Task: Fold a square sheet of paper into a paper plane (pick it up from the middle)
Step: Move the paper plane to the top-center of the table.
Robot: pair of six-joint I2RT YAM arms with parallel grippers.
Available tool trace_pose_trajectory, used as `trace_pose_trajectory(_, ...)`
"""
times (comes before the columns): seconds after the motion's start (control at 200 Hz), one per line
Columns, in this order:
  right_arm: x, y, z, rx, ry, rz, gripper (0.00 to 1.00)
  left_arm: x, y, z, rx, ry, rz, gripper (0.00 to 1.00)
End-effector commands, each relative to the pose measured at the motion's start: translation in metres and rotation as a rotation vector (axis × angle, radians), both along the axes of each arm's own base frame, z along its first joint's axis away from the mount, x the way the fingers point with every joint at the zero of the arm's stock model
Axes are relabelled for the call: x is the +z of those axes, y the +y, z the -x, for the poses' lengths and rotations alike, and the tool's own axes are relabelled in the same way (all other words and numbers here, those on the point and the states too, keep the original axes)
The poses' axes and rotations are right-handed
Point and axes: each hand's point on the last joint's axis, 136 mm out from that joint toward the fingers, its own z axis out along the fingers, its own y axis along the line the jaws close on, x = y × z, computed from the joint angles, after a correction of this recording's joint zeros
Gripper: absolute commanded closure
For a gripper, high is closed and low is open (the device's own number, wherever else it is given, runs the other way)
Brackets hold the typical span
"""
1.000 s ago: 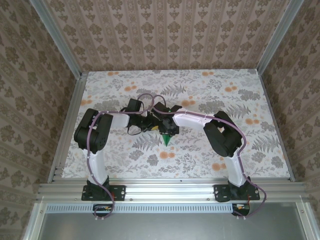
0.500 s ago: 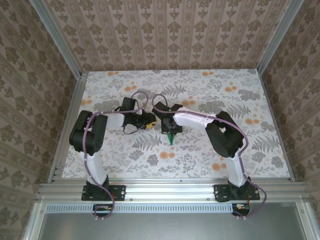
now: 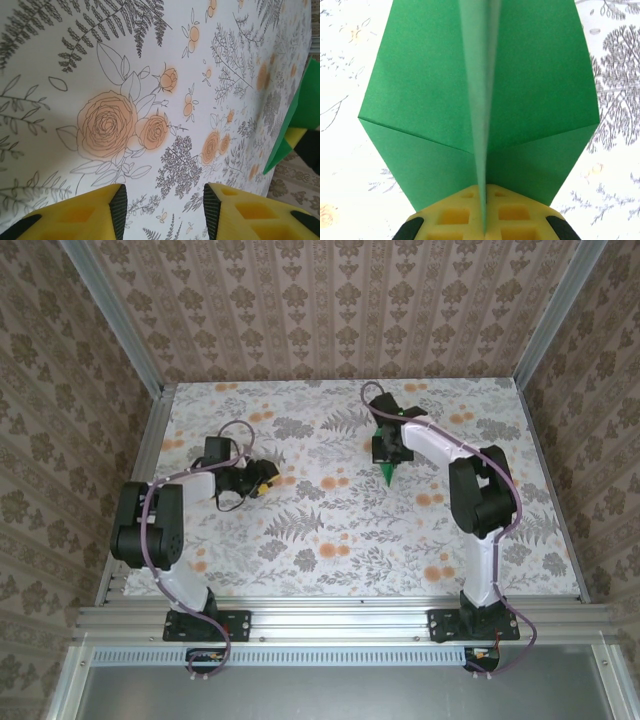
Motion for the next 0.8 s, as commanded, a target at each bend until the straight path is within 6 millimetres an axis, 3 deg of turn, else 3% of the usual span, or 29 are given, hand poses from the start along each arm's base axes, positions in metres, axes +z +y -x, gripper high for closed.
trace_pose_trajectory(0.0, -0.017, 0.008, -0.005, 0.085, 0.06, -0.032, 0.93, 0.005, 0.006, 0.004, -0.007, -0.023, -0.036, 0.52)
trace_pose_trajectory(0.35, -0.04, 0.002, -0.014, 0.035, 0.105, -0.001, 0.86, 0.007, 0.007, 0.006, -0.011, -0.024, -0.046, 0.51)
trace_pose_trajectory(0.57, -0.045, -0.001, -0.013, 0.017, 0.121, 0.015, 0.83, 0.006, 0.007, 0.006, -0.016, -0.026, -0.048, 0.51)
trace_pose_trajectory(0.665, -0.046, -0.001, -0.013, 0.02, 0.127, 0.018, 0.94, 0.005, 0.006, 0.006, -0.018, -0.025, -0.047, 0.51)
trace_pose_trajectory(0.795, -0.044, -0.001, -0.013, 0.022, 0.124, 0.023, 0.96, 0.005, 0.006, 0.006, -0.019, -0.026, -0.046, 0.51)
